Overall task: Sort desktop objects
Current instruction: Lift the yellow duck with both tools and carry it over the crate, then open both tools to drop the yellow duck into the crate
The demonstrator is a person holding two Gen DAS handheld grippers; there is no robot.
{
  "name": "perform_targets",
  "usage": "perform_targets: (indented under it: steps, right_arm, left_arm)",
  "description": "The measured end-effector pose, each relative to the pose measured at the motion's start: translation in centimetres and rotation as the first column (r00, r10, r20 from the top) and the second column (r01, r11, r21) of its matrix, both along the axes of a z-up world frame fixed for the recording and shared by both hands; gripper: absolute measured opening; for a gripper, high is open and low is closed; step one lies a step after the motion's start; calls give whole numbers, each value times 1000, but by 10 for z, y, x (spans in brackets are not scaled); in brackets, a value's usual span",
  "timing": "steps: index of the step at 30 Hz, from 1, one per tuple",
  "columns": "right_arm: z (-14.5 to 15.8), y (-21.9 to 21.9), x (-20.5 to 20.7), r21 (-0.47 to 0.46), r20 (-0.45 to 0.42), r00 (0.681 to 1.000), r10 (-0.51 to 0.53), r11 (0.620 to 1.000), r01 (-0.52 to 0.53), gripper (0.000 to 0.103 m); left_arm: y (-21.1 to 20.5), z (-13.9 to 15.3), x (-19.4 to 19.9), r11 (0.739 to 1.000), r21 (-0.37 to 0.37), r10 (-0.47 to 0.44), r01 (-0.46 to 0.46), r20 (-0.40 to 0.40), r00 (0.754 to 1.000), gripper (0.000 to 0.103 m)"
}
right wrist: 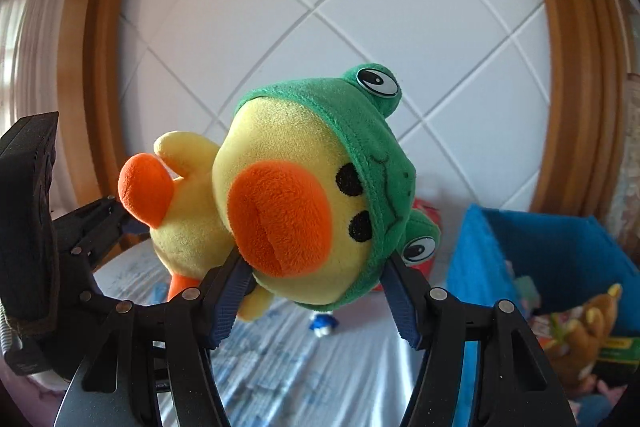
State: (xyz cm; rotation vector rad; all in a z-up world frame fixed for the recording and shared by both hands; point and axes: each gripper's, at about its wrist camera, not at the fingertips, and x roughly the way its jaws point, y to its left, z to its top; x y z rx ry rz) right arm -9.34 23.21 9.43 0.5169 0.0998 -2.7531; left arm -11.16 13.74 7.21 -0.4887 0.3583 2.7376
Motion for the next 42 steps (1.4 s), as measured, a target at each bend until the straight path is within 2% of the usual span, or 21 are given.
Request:
perform_targets:
  steps: [5, 13, 19, 23, 31, 34, 36, 40, 42]
  right_arm:
    - [12, 91, 42, 4, -25, 988, -155, 988, 155, 63]
    - [7, 220, 98, -31, -6, 945, -328, 944, 328, 63]
    - [0, 289, 116, -60, 15, 915, -403, 913, 403, 63]
    - [-7, 320, 120, -70, 37, 904, -426, 901, 428, 63]
    - [-24, 354, 107, -58, 56, 883, -465, 882, 468, 65]
    - [-25, 359, 103, -53, 44, 880, -473, 878, 475, 72]
    - [-27, 363, 100, -47, 38, 875, -483, 874, 484, 82]
    - [-32, 365, 91, -29, 39, 871, -490, 871, 491, 84]
    - [-33, 362, 89, -19, 31, 869, -493, 869, 494, 91]
  left_arm:
    - [98, 10, 27, 990, -7, -143, 143, -14, 990, 82]
    - [233, 10, 49, 951, -38, -306, 305, -1, 952, 82]
    - [298, 5, 61, 926, -70, -371, 371, 17, 928, 84]
    - [331, 1, 49, 918, -83, -387, 389, 42, 921, 86]
    - [361, -20, 43, 926, -125, -348, 357, 85, 934, 93]
    - [363, -17, 40, 939, -131, -310, 318, 74, 948, 93]
    - [355, -14, 37, 946, -114, -297, 304, 78, 952, 95]
    - [337, -10, 33, 957, -108, -261, 268, 73, 963, 96]
    - [327, -11, 32, 963, -101, -245, 251, 72, 967, 96]
